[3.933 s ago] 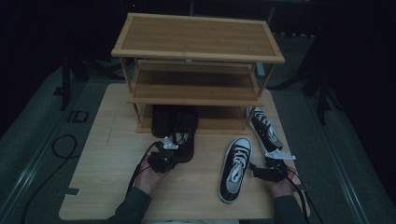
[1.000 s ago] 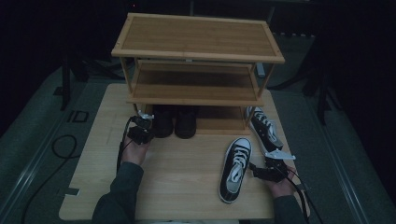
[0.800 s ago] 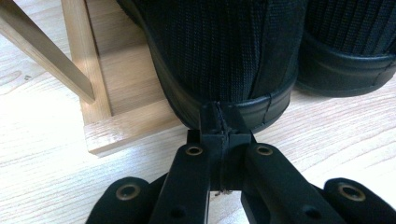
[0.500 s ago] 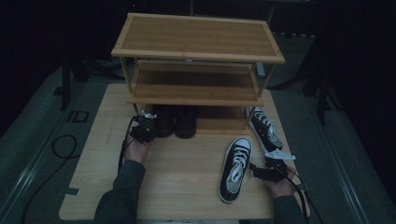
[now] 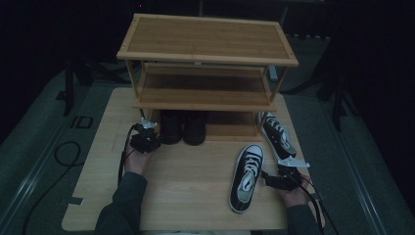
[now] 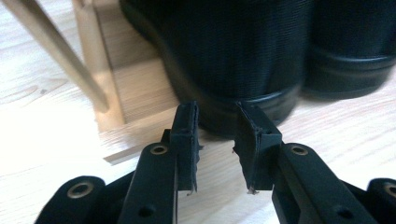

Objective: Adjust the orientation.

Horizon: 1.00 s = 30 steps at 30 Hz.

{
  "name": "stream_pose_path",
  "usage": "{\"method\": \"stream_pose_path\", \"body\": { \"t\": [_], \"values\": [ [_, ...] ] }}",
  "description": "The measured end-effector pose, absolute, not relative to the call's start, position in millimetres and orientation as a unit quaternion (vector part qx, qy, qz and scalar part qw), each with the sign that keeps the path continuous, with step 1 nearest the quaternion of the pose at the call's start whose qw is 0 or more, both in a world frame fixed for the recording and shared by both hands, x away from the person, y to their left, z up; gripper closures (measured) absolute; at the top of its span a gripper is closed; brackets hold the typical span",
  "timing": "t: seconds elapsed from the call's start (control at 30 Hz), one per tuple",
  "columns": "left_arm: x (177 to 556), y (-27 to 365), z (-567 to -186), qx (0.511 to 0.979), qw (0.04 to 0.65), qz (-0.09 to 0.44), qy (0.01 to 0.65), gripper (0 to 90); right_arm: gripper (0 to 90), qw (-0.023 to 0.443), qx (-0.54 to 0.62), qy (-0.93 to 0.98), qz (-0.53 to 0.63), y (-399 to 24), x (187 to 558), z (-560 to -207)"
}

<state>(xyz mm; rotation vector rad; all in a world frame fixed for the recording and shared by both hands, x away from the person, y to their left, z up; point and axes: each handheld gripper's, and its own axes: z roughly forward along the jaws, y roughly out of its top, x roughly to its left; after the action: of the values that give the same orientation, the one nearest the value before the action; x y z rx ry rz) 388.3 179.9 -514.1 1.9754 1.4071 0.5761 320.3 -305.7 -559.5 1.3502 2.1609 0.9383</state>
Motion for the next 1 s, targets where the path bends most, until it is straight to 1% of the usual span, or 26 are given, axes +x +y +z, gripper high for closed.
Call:
{"method": "stream_pose_path", "body": {
  "t": [0.03, 0.07, 0.1, 0.13, 0.17, 0.23, 0.33, 0.47, 0.57, 0.63, 0.73, 1.0],
  "values": [
    [390.6, 181.4, -516.3, 0.751, 0.315, 0.222, 0.536, 69.6, 24.2, 0.211, 0.486, 0.778, 0.337, -305.6, 320.2, -559.1],
    [393.0, 182.7, -518.5, 0.75, 0.312, 0.223, 0.539, 69.6, 29.3, 0.211, 0.488, 0.778, 0.335, -305.8, 320.0, -558.1],
    [395.8, 184.2, -521.0, 0.75, 0.307, 0.222, 0.542, 69.7, 36.3, 0.211, 0.49, 0.777, 0.334, -306.2, 319.6, -556.9],
    [397.5, 184.7, -522.7, 0.75, 0.306, 0.221, 0.543, 69.9, 46.3, 0.213, 0.497, 0.774, 0.331, -307.0, 318.9, -554.9],
    [399.8, 185.1, -524.9, 0.75, 0.304, 0.221, 0.544, 69.9, 53.1, 0.213, 0.501, 0.771, 0.329, -307.6, 318.5, -553.8],
    [403.9, 185.8, -528.9, 0.75, 0.296, 0.227, 0.546, 69.8, 60.5, 0.207, 0.509, 0.765, 0.336, -309.4, 317.1, -550.4],
    [410.7, 188.2, -534.8, 0.743, 0.296, 0.227, 0.556, 69.4, 63.8, 0.203, 0.506, 0.757, 0.359, -309.4, 311.8, -540.7],
    [416.5, 188.3, -539.3, 0.737, 0.295, 0.233, 0.562, 69.5, 65.2, 0.208, 0.493, 0.759, 0.372, -304.0, 303.2, -527.7],
    [421.1, 188.7, -542.1, 0.733, 0.284, 0.235, 0.572, 69.8, 63.7, 0.209, 0.479, 0.763, 0.381, -297.4, 295.1, -517.1],
    [423.4, 189.4, -542.6, 0.727, 0.288, 0.231, 0.579, 70.7, 63.0, 0.212, 0.47, 0.768, 0.381, -291.8, 289.6, -510.0],
    [426.4, 186.6, -542.5, 0.73, 0.284, 0.237, 0.575, 71.7, 62.9, 0.228, 0.458, 0.773, 0.374, -282.5, 281.4, -499.0],
    [432.0, 187.6, -542.6, 0.728, 0.286, 0.235, 0.578, 72.1, 60.4, 0.22, 0.43, 0.782, 0.393, -257.7, 273.8, -477.7]
  ]
}}
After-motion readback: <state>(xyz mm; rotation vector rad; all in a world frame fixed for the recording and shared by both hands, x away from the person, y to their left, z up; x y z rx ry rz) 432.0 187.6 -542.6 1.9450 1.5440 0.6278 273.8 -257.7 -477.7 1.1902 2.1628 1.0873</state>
